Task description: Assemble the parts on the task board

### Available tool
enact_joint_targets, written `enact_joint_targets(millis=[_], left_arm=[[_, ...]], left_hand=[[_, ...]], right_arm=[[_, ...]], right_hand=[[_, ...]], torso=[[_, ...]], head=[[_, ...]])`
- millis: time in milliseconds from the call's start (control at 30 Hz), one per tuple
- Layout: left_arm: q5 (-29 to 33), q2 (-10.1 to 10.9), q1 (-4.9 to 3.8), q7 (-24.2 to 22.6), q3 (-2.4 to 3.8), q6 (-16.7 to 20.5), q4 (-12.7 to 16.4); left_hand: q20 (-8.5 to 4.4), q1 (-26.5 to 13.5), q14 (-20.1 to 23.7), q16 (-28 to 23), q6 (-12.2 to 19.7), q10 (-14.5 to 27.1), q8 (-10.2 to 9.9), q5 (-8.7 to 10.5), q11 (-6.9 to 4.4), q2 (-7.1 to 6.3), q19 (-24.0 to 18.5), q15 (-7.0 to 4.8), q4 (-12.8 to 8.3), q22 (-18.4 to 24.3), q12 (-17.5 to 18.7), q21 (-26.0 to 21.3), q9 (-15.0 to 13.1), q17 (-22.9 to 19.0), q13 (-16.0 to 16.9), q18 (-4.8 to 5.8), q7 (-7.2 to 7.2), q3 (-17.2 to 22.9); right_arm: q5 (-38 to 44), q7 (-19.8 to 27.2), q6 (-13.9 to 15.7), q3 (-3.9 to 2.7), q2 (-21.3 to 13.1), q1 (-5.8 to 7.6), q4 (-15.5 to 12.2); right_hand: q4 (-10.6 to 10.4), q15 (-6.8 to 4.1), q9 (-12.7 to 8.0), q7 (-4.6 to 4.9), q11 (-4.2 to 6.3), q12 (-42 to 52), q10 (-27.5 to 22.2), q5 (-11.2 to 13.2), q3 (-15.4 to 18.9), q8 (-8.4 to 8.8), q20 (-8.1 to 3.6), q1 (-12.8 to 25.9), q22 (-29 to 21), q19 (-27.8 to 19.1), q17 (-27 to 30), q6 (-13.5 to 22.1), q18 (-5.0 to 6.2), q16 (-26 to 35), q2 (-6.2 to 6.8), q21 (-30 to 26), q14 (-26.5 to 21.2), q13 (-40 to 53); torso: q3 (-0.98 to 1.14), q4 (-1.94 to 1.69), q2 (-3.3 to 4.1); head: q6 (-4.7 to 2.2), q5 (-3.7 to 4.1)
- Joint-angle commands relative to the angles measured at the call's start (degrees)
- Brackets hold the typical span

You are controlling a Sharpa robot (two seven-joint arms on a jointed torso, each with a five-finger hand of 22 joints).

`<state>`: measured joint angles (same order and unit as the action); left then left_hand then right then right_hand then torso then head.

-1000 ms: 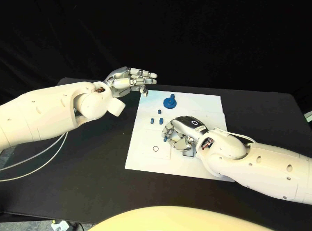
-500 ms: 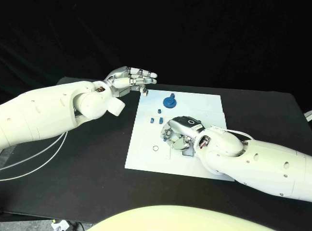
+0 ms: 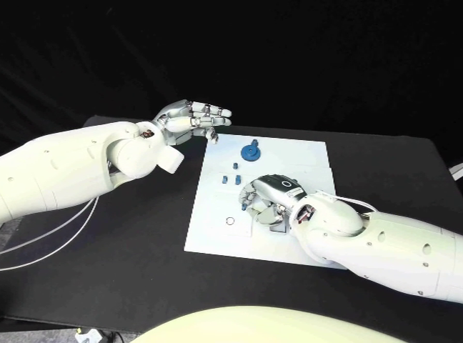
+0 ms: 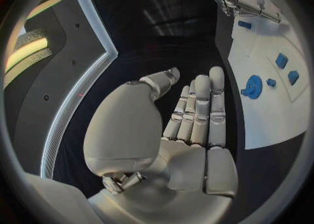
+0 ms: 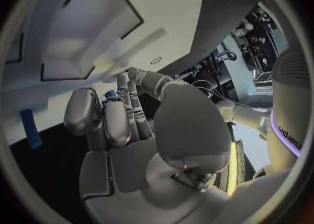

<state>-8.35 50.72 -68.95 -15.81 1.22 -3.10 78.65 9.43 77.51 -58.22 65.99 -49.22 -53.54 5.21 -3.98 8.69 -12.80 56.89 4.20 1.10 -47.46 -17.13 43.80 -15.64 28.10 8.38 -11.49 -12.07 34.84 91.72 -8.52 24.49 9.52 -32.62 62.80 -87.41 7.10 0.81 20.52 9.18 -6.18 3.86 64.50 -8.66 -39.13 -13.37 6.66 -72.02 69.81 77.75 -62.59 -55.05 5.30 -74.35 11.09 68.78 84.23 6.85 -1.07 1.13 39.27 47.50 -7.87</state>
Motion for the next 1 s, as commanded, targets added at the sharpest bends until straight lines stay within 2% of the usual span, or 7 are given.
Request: enact_joint_targets(millis=[33, 167, 367, 533, 700, 833, 1000], left_arm=[[0.1, 0.0, -0.02, 0.0, 0.03, -0.3, 0.0], [0.1, 0.1, -0.02, 0.1, 0.02, -0.3, -0.1], [0.1, 0.3, -0.02, 0.1, 0.00, -0.4, -0.2], [0.1, 0.6, -0.02, 0.1, -0.01, -0.3, -0.1], [0.1, 0.6, -0.02, 0.2, -0.02, -0.4, 0.0], [0.1, 0.6, -0.02, 0.2, -0.03, -0.4, 0.1], [0.1, 0.6, -0.02, 0.2, -0.04, -0.4, 0.2]], left_hand=[[-0.01, 0.0, 0.6, -0.5, 0.4, 1.1, 0.7, 0.16, 0.06, 0.77, -0.3, 0.08, 0.6, 0.6, -0.6, -0.9, 0.8, -0.6, -0.6, 0.93, -0.35, -3.5], [-0.01, 0.0, 0.6, -0.5, 0.4, 1.1, 0.7, 0.16, 0.06, 0.77, -0.3, 0.08, 0.6, 0.6, -0.6, -0.9, 0.8, -0.6, -0.6, 0.93, -0.35, -3.5], [0.01, 0.1, 0.6, -0.5, 0.4, 1.1, 0.8, 0.17, 0.08, 0.88, -0.3, 0.11, 0.6, 0.7, -0.7, -1.0, 0.9, -0.6, -0.6, 0.93, -0.39, -3.6], [0.01, 0.1, 0.6, -0.5, 0.4, 1.1, 0.8, 0.17, 0.08, 0.88, -0.3, 0.11, 0.6, 0.7, -0.7, -1.0, 0.9, -0.6, -0.6, 0.93, -0.39, -3.6], [0.01, 0.1, 0.6, -0.5, 0.4, 1.1, 0.8, 0.17, 0.08, 0.88, -0.3, 0.11, 0.6, 0.7, -0.7, -1.0, 0.9, -0.6, -0.6, 0.93, -0.39, -3.6], [0.01, 0.1, 0.6, -0.5, 0.4, 1.1, 0.8, 0.17, 0.08, 0.88, -0.3, 0.11, 0.6, 0.7, -0.7, -1.0, 0.9, -0.6, -0.6, 0.93, -0.39, -3.6], [0.01, 0.1, 0.6, -0.5, 0.4, 1.1, 0.8, 0.17, 0.08, 0.88, -0.3, 0.11, 0.6, 0.7, -0.7, -1.0, 0.9, -0.6, -0.6, 0.93, -0.39, -3.6]], right_arm=[[-0.1, 0.3, 1.5, -0.02, -0.8, -0.03, -1.0], [-0.5, 0.5, 2.5, -0.19, -2.5, 0.13, -3.0], [-2.6, 0.4, 2.8, -0.93, -6.6, 1.13, -6.3], [-6.2, 0.6, 2.1, -1.49, -10.8, 3.26, -7.9], [-8.1, 1.3, 0.7, -1.88, -14.0, 5.75, -7.5], [-8.0, 1.3, -1.7, -2.03, -15.4, 7.08, -5.8], [-7.4, 1.2, -4.5, -2.08, -15.5, 7.59, -3.5]], right_hand=[[-0.3, 0.27, 0.5, 0.08, 0.01, 0.1, -2.6, -1.1, 0.9, 1.19, 0.09, 0.3, -0.3, -0.5, 0.4, 0.6, 0.34, -0.6, 0.63, -0.6, 0.4, -0.4], [-0.3, 0.28, 0.5, 0.08, 0.01, 0.1, -2.8, -1.1, 0.9, 1.24, 0.10, 0.3, -0.2, -0.5, 0.3, 0.6, 0.33, -0.6, 0.69, -0.5, 0.4, -0.4], [-0.3, 0.28, 0.6, 0.07, 0.02, 0.3, -2.8, -1.3, 1.0, 1.26, 0.12, 0.2, 0.1, -0.2, 0.1, 0.7, 0.23, -0.8, 0.76, -0.2, 0.5, -0.4], [-0.5, 0.30, 0.6, 0.15, -0.02, 0.6, -3.0, -1.7, 1.3, 1.34, 0.16, 0.5, 0.0, -0.2, 0.2, 0.8, 0.26, -0.8, 1.09, -0.3, 0.4, -0.5], [-0.9, 0.43, 0.6, 0.14, -0.10, 0.8, -4.5, -1.9, 2.6, 1.70, 0.29, 0.9, -0.8, -0.7, 0.8, 1.3, 0.47, -0.7, 1.88, -1.3, 0.2, -0.7], [-1.8, 0.72, 0.4, -0.14, -0.40, 1.8, -8.0, -3.5, 7.4, 2.99, 0.57, 0.1, -2.8, -1.9, 2.5, 2.7, 0.95, -0.1, 2.31, -4.0, -0.7, -1.2], [-4.3, 1.17, 0.0, -1.13, -1.02, 5.4, -12.3, -3.6, 17.9, 4.78, 1.13, -4.3, -4.8, -3.0, 4.1, 3.6, 1.40, -0.1, 0.68, -6.9, -1.8, -1.9]], torso=[[0.01, -0.02, -0.01], [-0.03, 0.03, -0.03], [-0.08, 0.07, 0.00], [-0.10, 0.17, -0.10], [-0.14, 0.29, -0.18], [-0.16, 0.34, -0.30], [-0.10, 0.25, -0.13]], head=[[-0.22, 0.20], [-0.49, 0.46], [-0.95, 1.00], [-1.32, 1.72], [-1.85, 2.62], [-1.97, 2.92], [-2.21, 3.13]])
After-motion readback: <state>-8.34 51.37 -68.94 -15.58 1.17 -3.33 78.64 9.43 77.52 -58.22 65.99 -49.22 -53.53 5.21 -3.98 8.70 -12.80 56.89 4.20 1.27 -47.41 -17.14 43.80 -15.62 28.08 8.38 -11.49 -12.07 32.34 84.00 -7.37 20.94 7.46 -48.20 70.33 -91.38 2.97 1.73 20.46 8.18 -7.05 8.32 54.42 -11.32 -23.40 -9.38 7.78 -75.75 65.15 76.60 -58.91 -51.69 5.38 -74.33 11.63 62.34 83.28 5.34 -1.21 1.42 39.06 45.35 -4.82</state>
